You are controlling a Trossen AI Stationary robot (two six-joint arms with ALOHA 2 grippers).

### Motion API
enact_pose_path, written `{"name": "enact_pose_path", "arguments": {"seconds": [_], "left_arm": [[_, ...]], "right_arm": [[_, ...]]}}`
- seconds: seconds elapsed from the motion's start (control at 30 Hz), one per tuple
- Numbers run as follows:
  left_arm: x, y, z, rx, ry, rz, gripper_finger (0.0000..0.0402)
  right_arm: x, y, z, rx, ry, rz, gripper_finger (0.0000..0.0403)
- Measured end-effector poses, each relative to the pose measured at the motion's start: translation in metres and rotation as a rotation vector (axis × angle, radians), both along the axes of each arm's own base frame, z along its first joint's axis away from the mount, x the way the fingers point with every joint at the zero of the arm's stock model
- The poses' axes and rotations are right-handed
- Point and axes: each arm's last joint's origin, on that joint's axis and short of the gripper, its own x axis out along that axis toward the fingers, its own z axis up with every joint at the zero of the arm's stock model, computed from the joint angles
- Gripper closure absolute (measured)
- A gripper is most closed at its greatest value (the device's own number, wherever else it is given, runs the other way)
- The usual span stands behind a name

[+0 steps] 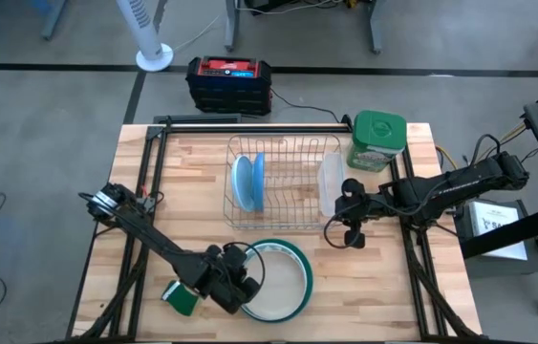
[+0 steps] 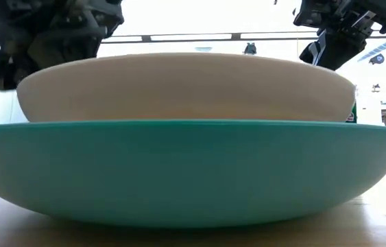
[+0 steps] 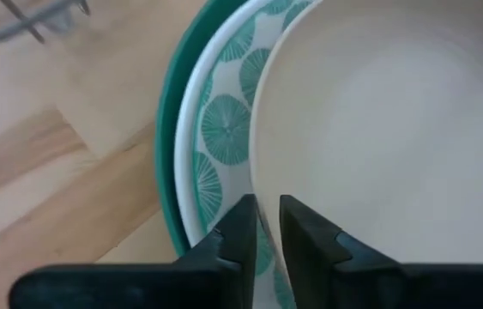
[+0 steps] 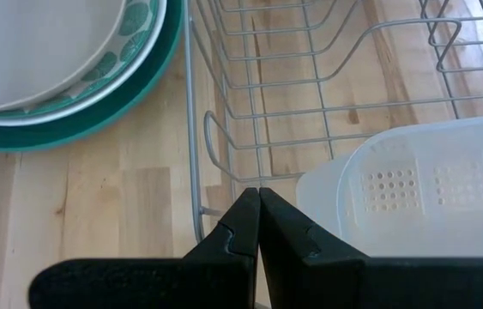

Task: Sort dishes
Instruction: Put the light orange plate in the dish rack

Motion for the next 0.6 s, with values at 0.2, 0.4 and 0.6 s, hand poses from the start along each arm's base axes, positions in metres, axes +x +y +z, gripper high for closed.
{"name": "enact_pose_path", "arguments": {"seconds": [0.2, 0.4, 0.6], "left_arm": [[0.001, -0.005, 0.017, 0.037, 0.000, -0.004, 0.0364], [0.006, -0.007, 0.015, 0.052, -0.008, 0.005, 0.0359], [0.009, -0.008, 0.001, 0.053, 0.019, 0.037, 0.0324]], "right_arm": [[0.000, 0.000, 0.000, 0.000, 0.001, -0.001, 0.0403], [0.000, 0.000, 0.000, 0.000, 0.002, -0.001, 0.0403], [0.000, 0.000, 0.000, 0.001, 0.001, -0.001, 0.0403]]}}
